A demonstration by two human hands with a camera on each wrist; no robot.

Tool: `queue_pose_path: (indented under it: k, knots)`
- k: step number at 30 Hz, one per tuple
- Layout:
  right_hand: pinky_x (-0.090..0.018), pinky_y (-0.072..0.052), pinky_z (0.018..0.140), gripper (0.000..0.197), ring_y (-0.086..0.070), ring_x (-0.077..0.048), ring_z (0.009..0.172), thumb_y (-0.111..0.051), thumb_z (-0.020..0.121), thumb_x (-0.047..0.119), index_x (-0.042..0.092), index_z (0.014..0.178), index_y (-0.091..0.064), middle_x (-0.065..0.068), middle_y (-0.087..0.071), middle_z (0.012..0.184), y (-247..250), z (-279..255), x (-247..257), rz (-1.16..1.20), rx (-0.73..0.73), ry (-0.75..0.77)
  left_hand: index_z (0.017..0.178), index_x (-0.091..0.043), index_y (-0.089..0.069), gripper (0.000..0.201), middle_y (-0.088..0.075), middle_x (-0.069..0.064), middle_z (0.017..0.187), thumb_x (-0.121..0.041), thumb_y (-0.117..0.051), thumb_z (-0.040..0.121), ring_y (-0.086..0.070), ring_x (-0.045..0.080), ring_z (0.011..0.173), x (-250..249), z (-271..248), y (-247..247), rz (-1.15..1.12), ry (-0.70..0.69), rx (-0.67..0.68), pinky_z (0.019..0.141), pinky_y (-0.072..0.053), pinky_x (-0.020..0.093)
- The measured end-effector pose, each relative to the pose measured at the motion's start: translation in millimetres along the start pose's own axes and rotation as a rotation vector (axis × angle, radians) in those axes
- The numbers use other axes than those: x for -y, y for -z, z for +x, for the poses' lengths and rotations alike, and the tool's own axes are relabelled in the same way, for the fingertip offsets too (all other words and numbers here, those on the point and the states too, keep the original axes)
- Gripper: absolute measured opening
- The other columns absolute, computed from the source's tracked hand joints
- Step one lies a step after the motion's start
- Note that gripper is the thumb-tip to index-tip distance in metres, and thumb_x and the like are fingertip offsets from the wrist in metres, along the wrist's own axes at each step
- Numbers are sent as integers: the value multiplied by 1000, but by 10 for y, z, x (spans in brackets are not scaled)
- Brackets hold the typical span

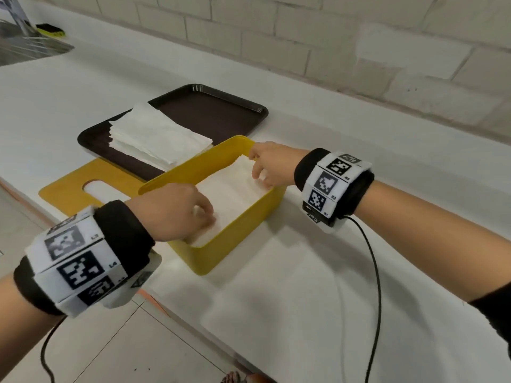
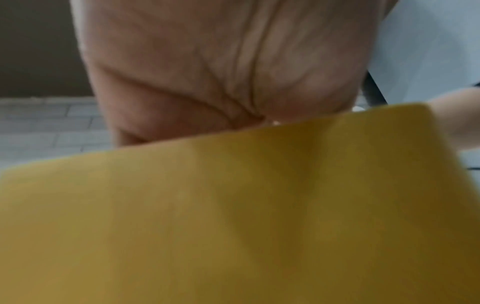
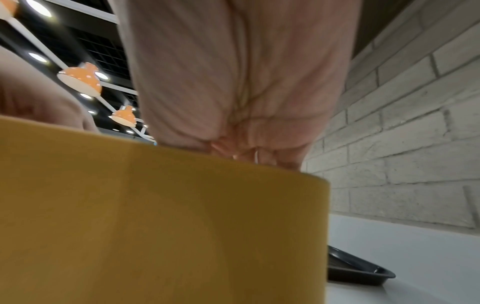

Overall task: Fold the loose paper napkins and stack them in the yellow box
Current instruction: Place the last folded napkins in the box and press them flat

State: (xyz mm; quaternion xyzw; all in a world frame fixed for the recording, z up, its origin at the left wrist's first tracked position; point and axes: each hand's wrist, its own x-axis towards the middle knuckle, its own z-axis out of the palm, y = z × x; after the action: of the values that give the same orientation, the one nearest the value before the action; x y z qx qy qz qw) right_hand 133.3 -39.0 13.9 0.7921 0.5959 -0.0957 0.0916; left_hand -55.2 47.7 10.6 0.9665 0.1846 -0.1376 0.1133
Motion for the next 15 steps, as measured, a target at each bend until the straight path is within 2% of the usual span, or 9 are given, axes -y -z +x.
queue_pose_path:
  k: [1, 3, 5, 6, 8, 10, 12, 15]
  knots:
    - [-27, -35, 100, 25, -41, -22, 123, -53, 91, 10, 7, 114, -63, -3, -36, 142, -9, -61, -13, -4, 23, 7, 121, -27, -59, 38, -57, -7, 128, -46, -46, 92, -50, 12, 114, -28, -18, -12, -46, -8, 45, 91, -38, 22]
    - [-31, -40, 98, 24, -50, -25, 115, -49, 93, 15, 2, 103, -67, -5, -49, 136, -38, -190, -44, 4, 105, -13, 124, -31, -56, 43, -59, -8, 125, -53, -43, 89, -53, 11, 111, -66, -6, -35, -33, -34, 119, 92, -42, 24]
    - [-36, -45, 88, 36, -58, -31, 97, -41, 97, 23, -3, 89, -65, -16, -62, 113, -72, -338, -76, 5, 178, -52, 128, -35, -50, 45, -57, -8, 126, -56, -42, 89, -53, 11, 110, -91, 53, -31, 29, -48, 169, 91, -42, 23]
    - [-35, -45, 77, 43, -57, -30, 84, -37, 99, 27, -2, 77, -61, -19, -62, 97, -89, -426, -87, 3, 205, -70, 128, -37, -48, 44, -57, -8, 123, -55, -43, 89, -53, 10, 104, -104, 80, -17, 67, -66, 194, 87, -42, 21]
    - [-26, -33, 58, 50, -43, -20, 60, -29, 101, 32, 8, 58, -43, -10, -48, 67, -120, -639, -88, 8, 225, -95, 128, -43, -44, 42, -58, -9, 107, -55, -47, 88, -52, 7, 84, -132, 138, 7, 158, -102, 227, 75, -41, 19]
    - [-22, -26, 52, 52, -33, -15, 53, -24, 101, 35, 12, 56, -35, -3, -36, 58, -133, -869, -59, 48, 238, -113, 126, -46, -39, 44, -55, -11, 95, -55, -52, 85, -49, 6, 75, -171, 205, 23, 276, -120, 251, 71, -44, 20]
    - [-21, -26, 52, 53, -32, -14, 53, -20, 100, 39, 12, 57, -34, -3, -35, 57, -150, -1073, -10, 87, 260, -117, 126, -46, -35, 50, -54, -11, 96, -54, -57, 83, -51, 9, 84, -212, 287, 34, 360, -147, 258, 76, -46, 22]
    - [-22, -29, 54, 56, -34, -15, 54, -17, 98, 45, 7, 62, -38, -5, -38, 59, -183, -1312, 61, 170, 294, -132, 126, -46, -34, 56, -55, -11, 114, -53, -63, 79, -52, 12, 100, -241, 433, 57, 405, -209, 250, 89, -47, 28]
